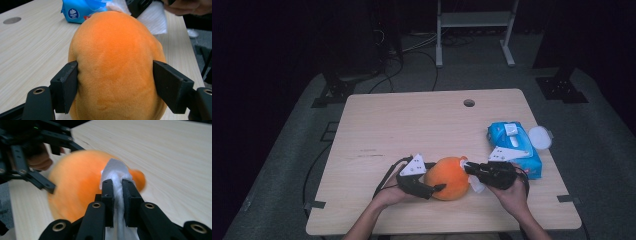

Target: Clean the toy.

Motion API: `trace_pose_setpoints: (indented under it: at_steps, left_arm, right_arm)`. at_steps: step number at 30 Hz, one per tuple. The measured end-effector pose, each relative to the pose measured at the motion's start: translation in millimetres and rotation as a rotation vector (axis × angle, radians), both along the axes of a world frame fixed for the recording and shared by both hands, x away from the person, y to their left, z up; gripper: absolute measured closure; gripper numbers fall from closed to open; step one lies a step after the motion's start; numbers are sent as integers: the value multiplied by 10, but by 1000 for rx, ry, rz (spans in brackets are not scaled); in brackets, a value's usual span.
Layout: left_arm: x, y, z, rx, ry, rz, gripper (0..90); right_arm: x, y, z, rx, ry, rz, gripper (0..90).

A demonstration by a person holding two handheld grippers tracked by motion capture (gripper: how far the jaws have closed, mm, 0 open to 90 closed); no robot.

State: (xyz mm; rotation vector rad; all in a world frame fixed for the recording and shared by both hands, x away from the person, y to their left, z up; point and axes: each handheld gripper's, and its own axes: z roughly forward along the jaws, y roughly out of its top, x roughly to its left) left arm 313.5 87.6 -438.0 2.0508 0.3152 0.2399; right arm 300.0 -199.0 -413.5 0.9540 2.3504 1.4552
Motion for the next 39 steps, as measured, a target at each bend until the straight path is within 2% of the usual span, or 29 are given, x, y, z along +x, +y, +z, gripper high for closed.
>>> trace_pose_setpoints:
  at_steps: [4, 6, 7, 8, 14, 17, 18, 20, 23, 25, 26, 27, 31, 34, 36, 37, 39]
  left_arm:
    - [-42, -80, 15, 9, -29, -19, 240]
    - [-77, -122, 28, 26, -48, -24, 240]
    - [-80, -126, 32, 31, -52, -25, 240]
    - [-81, -123, 33, 30, -51, -24, 241]
    - [-77, -119, 31, 17, -43, -26, 242]
    - [-91, -138, 48, 26, -43, -32, 241]
    - [-88, -132, 54, 27, -39, -35, 233]
    - [-63, -97, 80, 12, -11, -35, 203]
    - [20, -18, 106, -59, 78, -2, 139]
    - [66, -4, 75, -60, 132, 23, 103]
    - [76, -11, 48, -63, 157, 19, 109]
    - [69, -26, 25, -55, 165, 8, 149]
    - [-14, -116, 54, -20, 93, -7, 214]
    - [-87, -164, 74, 7, 39, -32, 220]
    - [-88, -147, 87, 1, 35, -43, 218]
    - [-81, -136, 88, -10, 40, -44, 210]
    - [-34, -93, 87, -41, 85, -38, 155]
  right_arm:
    - [-114, 133, 108, 14, -46, 71, 800]
    - [-159, 208, 140, -9, -74, 108, 798]
    - [-173, 229, 156, -38, -89, 108, 797]
    - [-169, 223, 159, -44, -92, 105, 798]
    - [-63, -4, 106, -21, -46, 15, 796]
    - [-61, -2, 97, -11, -38, 28, 796]
    - [-78, 26, 101, -28, -46, 36, 797]
    - [-94, 51, 105, -42, -52, 51, 798]
    - [-98, 47, 101, -45, -50, 65, 797]
    - [-96, 29, 95, -38, -41, 71, 797]
    - [-95, 22, 95, -34, -37, 71, 797]
    - [-95, 21, 98, -29, -33, 72, 796]
    - [-161, 145, 145, -27, -59, 104, 797]
    - [-223, 271, 177, -24, -80, 163, 795]
    - [-254, 300, 193, -61, -107, 163, 793]
    - [-240, 265, 201, -59, -101, 156, 794]
    - [-202, 186, 190, -50, -69, 143, 795]
